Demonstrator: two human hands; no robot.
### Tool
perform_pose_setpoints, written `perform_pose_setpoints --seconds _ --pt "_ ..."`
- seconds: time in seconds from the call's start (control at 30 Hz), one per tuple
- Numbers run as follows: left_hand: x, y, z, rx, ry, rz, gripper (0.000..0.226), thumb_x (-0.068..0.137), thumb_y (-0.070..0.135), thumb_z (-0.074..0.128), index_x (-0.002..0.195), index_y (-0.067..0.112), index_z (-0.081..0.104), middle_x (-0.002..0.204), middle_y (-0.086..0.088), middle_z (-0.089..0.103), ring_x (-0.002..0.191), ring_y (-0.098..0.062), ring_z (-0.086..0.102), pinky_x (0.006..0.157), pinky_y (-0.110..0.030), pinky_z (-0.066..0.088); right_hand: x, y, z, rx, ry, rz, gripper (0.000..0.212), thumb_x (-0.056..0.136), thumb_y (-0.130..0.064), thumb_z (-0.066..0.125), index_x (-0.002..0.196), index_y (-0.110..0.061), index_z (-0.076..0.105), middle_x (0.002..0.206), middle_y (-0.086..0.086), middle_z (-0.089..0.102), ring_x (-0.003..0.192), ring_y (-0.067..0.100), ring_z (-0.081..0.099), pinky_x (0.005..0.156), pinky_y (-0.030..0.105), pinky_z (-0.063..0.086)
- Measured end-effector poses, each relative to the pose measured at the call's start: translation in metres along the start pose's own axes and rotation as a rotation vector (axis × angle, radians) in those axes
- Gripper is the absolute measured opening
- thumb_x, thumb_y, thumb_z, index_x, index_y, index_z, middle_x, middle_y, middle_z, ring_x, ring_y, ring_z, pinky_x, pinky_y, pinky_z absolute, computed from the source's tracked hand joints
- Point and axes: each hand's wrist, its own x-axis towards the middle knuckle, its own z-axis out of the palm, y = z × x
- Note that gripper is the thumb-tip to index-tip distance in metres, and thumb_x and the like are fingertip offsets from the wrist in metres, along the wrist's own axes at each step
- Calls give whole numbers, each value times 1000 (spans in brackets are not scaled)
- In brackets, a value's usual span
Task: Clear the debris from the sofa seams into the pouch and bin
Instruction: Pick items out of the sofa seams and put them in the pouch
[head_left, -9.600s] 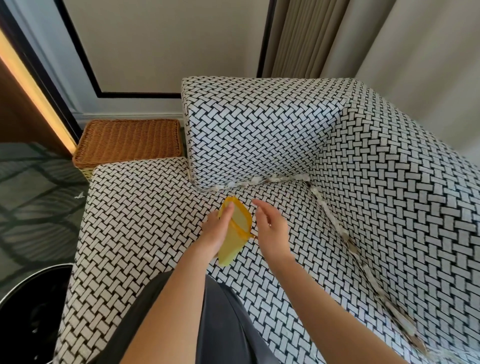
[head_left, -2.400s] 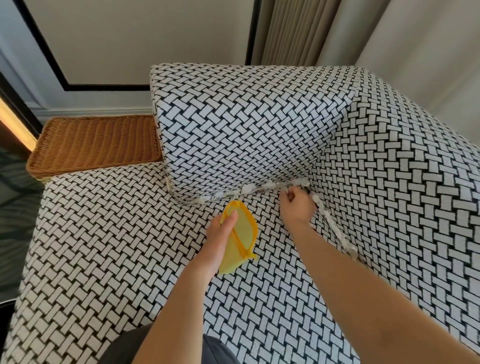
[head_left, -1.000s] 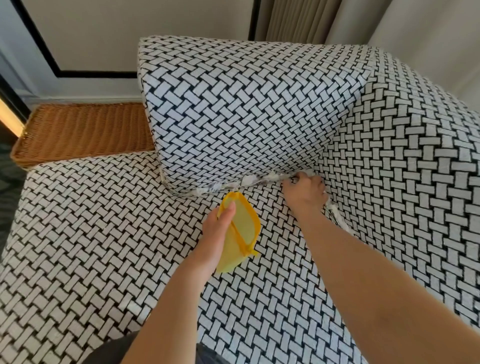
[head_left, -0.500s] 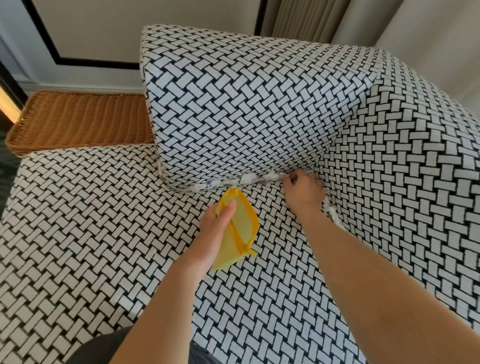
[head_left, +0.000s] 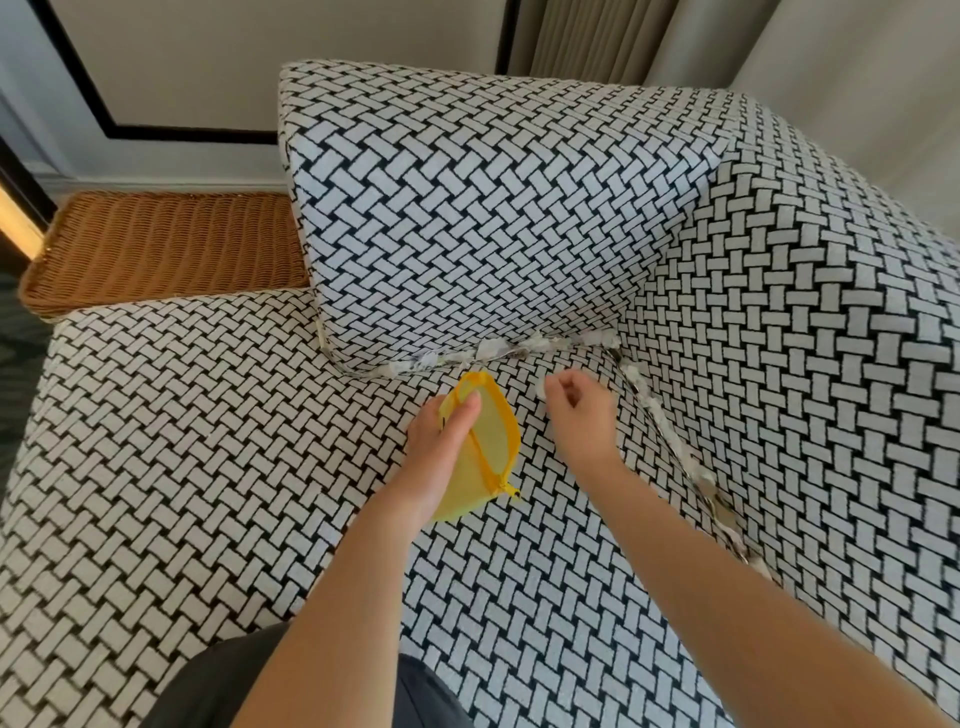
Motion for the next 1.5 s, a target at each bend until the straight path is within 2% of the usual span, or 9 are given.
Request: perform_pose_setpoints --seconds 0.17,0.43,0.6,0.63,0.7,0.8,1.03,1.27,1.5 --pt "-4 1 0 40 6 5 101 64 85 38 147 32 17 152 -3 19 133 -27 31 106 -49 29 -40 -44 -12 339 -75 -93 27 91 -16 51 65 -18 54 50 -15 48 44 -1 36 44 10 32" --pt "-4 7 3 15 -16 31 110 53 83 41 145 24 27 146 -14 32 129 -34 39 103 -57 36 -54 -58 -7 5 -258 -257 16 87 -18 60 74 -23 67 72 -10 54 71 -1 43 65 9 34" --pt "-1 3 1 55 -5 -4 100 65 83 38 146 26 22 147 -8 27 129 -31 35 106 -55 31 -35 -31 -12 212 -9 -72 20 94 -14 44 96 -19 64 72 -9 57 56 -5 48 52 8 40" --pt "0 2 1 58 -4 -6 99 64 79 35 146 25 21 146 -9 28 128 -31 35 106 -55 31 -29 -20 -14 173 28 -6 21 94 -14 43 102 -17 62 70 -7 55 54 -5 47 52 11 42" --pt "2 1 1 60 -4 -5 98 63 76 33 145 25 21 145 -10 29 127 -32 37 105 -54 32 -18 6 -17 -181 77 46 26 94 -16 43 115 -15 58 92 1 59 84 3 54 77 23 47" --pt "6 -1 0 57 1 -1 99 65 84 35 144 25 23 143 -11 32 124 -33 39 103 -54 34 -1 32 -18 -664 117 -67 36 94 -25 43 129 -22 49 118 3 51 111 20 43 95 35 34" --pt "12 -4 -1 5 11 5 117 46 91 39 143 27 25 140 -8 35 112 -23 43 89 -39 37 46 32 -6 -870 116 78 45 93 -36 28 137 -27 37 129 16 44 117 31 42 96 45 34" --pt "13 -5 -1 -43 -41 42 86 62 80 46 128 26 38 130 -10 45 111 -24 49 90 -40 41 67 34 -6 -877 107 196 50 92 -42 24 137 -24 36 137 19 37 124 34 36 100 48 28" --pt "11 -6 -3 -80 -80 44 83 57 79 46 126 35 33 131 -4 43 114 -22 48 94 -43 41 76 31 -5 -874 105 235 54 92 -49 23 135 -21 39 131 19 42 120 33 37 97 45 28"
